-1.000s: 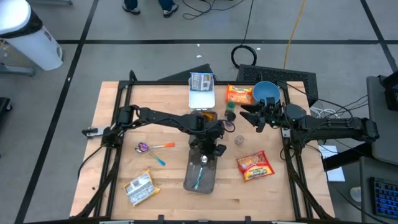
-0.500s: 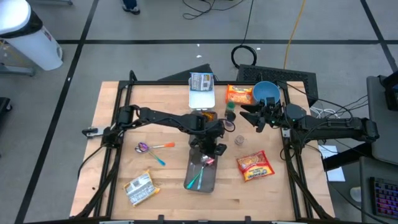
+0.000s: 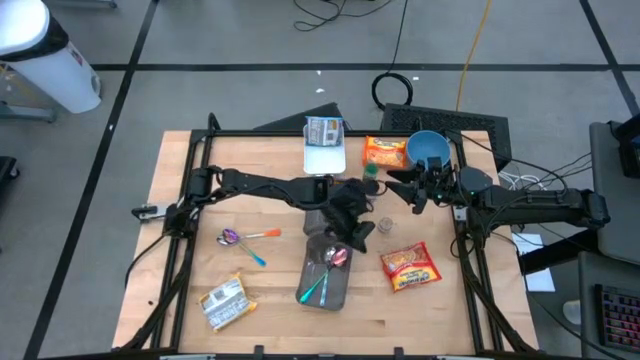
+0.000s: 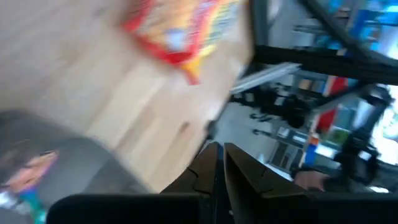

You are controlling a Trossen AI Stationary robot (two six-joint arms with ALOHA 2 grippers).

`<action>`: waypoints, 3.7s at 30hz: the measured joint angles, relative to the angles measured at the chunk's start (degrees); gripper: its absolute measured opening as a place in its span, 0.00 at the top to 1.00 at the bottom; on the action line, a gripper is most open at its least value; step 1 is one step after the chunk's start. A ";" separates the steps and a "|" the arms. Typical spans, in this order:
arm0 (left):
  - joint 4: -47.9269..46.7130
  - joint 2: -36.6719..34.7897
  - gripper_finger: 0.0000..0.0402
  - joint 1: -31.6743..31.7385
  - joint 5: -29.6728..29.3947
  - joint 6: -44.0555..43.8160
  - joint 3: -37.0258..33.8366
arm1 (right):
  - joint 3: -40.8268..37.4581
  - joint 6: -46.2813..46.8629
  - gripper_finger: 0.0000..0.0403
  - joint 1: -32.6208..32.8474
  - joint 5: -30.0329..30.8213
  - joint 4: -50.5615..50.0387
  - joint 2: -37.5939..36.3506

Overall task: Pick & Place Food Item
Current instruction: Put the black seasoning bottle into the top black bin

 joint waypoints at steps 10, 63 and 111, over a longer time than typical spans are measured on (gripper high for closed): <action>-1.08 -12.38 0.92 -0.23 -6.26 10.23 0.01 | 0.04 0.02 0.37 0.02 -0.19 -3.11 -1.09; -17.62 -74.31 0.90 -8.01 -50.35 35.72 -52.44 | -0.02 16.57 0.37 0.00 14.08 40.82 31.75; 33.85 -55.28 0.33 14.41 -41.21 33.73 -52.72 | 30.82 -25.95 0.33 -15.81 -28.16 -41.14 22.17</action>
